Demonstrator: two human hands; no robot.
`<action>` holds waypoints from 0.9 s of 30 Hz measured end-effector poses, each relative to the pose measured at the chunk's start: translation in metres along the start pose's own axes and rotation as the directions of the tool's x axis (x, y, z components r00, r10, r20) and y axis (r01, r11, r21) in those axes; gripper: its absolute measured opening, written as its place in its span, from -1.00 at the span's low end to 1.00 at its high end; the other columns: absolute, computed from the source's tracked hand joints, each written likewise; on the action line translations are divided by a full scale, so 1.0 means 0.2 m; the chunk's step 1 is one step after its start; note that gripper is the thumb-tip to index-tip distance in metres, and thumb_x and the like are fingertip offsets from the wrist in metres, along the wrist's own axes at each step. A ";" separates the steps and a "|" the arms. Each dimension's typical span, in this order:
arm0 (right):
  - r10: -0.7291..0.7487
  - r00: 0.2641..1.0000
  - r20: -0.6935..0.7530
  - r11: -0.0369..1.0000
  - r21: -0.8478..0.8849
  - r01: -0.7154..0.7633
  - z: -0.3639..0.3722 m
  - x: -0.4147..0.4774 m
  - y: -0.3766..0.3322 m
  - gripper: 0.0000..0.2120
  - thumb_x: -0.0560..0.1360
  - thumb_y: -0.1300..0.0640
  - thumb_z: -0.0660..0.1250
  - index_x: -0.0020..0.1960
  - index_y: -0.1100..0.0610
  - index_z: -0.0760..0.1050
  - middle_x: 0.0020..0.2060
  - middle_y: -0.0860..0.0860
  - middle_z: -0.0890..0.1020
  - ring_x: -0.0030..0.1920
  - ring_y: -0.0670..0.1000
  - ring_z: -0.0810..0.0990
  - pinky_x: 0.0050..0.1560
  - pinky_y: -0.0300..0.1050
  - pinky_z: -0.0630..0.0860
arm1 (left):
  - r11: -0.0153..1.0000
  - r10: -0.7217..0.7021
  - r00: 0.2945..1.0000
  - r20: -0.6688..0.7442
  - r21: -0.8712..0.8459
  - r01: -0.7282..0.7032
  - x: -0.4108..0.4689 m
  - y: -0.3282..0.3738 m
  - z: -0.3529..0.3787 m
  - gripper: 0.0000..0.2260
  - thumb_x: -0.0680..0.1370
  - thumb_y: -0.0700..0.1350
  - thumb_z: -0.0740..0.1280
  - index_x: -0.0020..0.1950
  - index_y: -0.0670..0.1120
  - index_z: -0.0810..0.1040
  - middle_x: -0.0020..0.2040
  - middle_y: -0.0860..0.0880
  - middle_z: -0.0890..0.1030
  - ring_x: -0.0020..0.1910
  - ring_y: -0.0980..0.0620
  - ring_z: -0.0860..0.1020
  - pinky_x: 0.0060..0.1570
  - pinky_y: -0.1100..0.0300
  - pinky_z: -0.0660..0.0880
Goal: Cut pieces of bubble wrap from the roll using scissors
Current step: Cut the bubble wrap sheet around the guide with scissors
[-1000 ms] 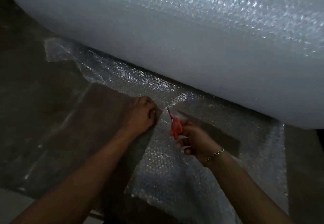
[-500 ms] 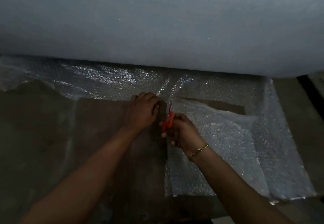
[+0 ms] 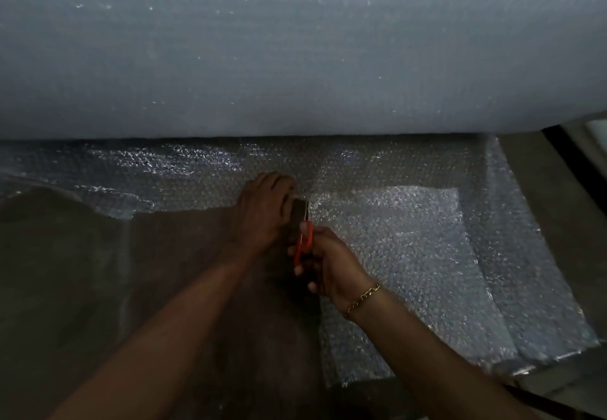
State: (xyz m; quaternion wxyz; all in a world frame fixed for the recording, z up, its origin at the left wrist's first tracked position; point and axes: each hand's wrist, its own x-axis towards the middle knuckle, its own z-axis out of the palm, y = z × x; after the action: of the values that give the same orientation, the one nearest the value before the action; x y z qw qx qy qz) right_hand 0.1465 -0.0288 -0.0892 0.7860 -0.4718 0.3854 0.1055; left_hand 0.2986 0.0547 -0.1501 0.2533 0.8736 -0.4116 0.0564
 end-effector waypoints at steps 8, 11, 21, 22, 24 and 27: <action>-0.049 0.998 -0.042 0.998 0.045 0.051 0.07 0.04 0.00 -0.74 0.58 -0.16 0.27 0.15 -0.02 0.47 -0.08 0.00 0.69 -0.34 -0.06 0.60 -0.44 -0.27 0.35 | 0.999 0.032 0.999 -0.029 -0.012 -0.033 0.00 0.01 -0.01 -0.86 0.58 -0.09 0.35 0.05 -0.09 0.66 0.03 -0.05 0.63 0.01 -0.11 0.55 -0.03 -0.05 0.49; -0.088 0.993 -0.079 0.995 0.036 0.091 0.08 0.04 0.01 -0.71 0.57 -0.13 0.29 0.17 0.03 0.47 -0.09 0.01 0.68 -0.36 -0.05 0.59 -0.46 -0.27 0.35 | 0.999 0.029 0.999 -0.026 -0.019 -0.029 -0.01 0.00 -0.02 -0.90 0.57 -0.11 0.39 0.05 -0.07 0.66 0.02 -0.03 0.62 0.00 -0.10 0.55 -0.03 -0.04 0.47; -0.141 0.982 -0.124 0.990 0.006 0.143 0.04 0.05 0.00 -0.75 0.59 -0.09 0.29 0.14 0.06 0.47 -0.11 0.06 0.66 -0.40 -0.01 0.56 -0.50 -0.28 0.34 | 0.998 0.049 0.999 -0.017 0.041 -0.049 -0.02 0.03 0.00 -0.85 0.54 -0.02 0.37 0.06 -0.02 0.64 0.05 -0.01 0.60 0.07 -0.08 0.50 0.02 0.01 0.36; -0.138 0.983 -0.125 0.990 0.008 0.140 0.04 0.05 0.00 -0.75 0.59 -0.08 0.29 0.14 0.07 0.47 -0.11 0.06 0.66 -0.40 -0.01 0.56 -0.50 -0.28 0.33 | 0.997 0.054 0.998 -0.017 0.051 -0.053 -0.01 0.03 0.01 -0.87 0.55 -0.03 0.39 0.06 -0.02 0.64 0.04 -0.01 0.59 0.06 -0.09 0.50 0.01 0.01 0.35; -0.126 0.985 -0.120 0.992 0.012 0.128 0.03 0.05 0.00 -0.77 0.60 -0.06 0.28 0.16 0.06 0.47 -0.11 0.07 0.66 -0.41 -0.01 0.56 -0.50 -0.28 0.33 | 0.998 0.049 0.998 -0.028 0.049 -0.048 -0.01 0.04 0.01 -0.90 0.54 -0.07 0.42 0.04 -0.02 0.64 0.01 -0.01 0.59 0.02 -0.09 0.50 -0.01 0.01 0.36; -0.114 0.989 -0.097 0.993 0.009 0.115 0.02 0.04 0.02 -0.83 0.60 -0.03 0.28 0.13 0.01 0.49 -0.11 0.07 0.68 -0.42 0.00 0.56 -0.49 -0.28 0.33 | 0.999 0.022 0.998 -0.051 0.028 -0.021 0.00 0.05 0.00 -0.90 0.55 -0.06 0.38 0.00 -0.03 0.64 -0.02 -0.02 0.60 0.00 -0.08 0.50 -0.03 0.00 0.41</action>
State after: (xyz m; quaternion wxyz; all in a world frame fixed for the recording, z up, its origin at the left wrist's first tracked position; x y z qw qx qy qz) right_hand 0.1525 -0.0250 -0.0965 0.7746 -0.4918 0.3960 0.0344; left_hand 0.2908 0.0486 -0.1467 0.2511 0.8708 -0.4136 0.0875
